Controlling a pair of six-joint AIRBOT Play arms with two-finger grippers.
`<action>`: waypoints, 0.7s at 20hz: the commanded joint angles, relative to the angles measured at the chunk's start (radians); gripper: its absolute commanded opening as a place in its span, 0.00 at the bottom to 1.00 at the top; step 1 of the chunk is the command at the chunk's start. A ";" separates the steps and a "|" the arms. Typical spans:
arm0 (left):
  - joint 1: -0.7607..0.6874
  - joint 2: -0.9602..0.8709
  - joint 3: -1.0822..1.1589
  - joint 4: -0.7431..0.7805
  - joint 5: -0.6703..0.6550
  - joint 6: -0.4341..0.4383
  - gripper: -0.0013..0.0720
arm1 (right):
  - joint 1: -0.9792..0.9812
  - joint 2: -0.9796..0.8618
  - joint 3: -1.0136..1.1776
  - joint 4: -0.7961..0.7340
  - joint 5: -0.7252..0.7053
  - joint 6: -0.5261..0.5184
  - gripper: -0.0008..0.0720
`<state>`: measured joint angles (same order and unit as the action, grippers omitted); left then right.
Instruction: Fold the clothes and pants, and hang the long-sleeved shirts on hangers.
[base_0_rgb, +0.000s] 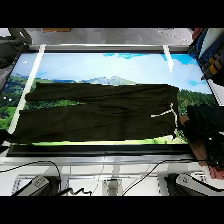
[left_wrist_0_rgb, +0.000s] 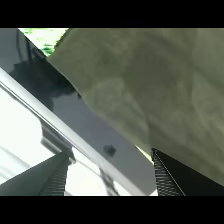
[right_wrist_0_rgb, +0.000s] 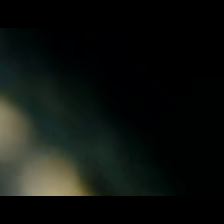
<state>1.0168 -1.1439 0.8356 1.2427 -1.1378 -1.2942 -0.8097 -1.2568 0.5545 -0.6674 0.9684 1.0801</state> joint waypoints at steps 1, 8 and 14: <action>0.008 -0.032 -0.076 -0.046 0.127 0.001 0.80 | 0.000 0.000 0.001 0.001 0.019 -0.001 0.04; 0.000 -0.212 -0.089 -0.299 0.273 0.151 0.66 | 0.000 0.066 0.004 -0.081 0.101 -0.002 0.04; 0.000 -0.248 -0.046 -0.339 0.301 0.159 0.06 | 0.000 0.291 0.004 -0.125 0.117 -0.001 0.04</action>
<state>1.0164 -1.3785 0.7624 0.9329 -0.8478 -1.1542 -0.8097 -1.0657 0.5575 -0.7696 1.0771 1.0782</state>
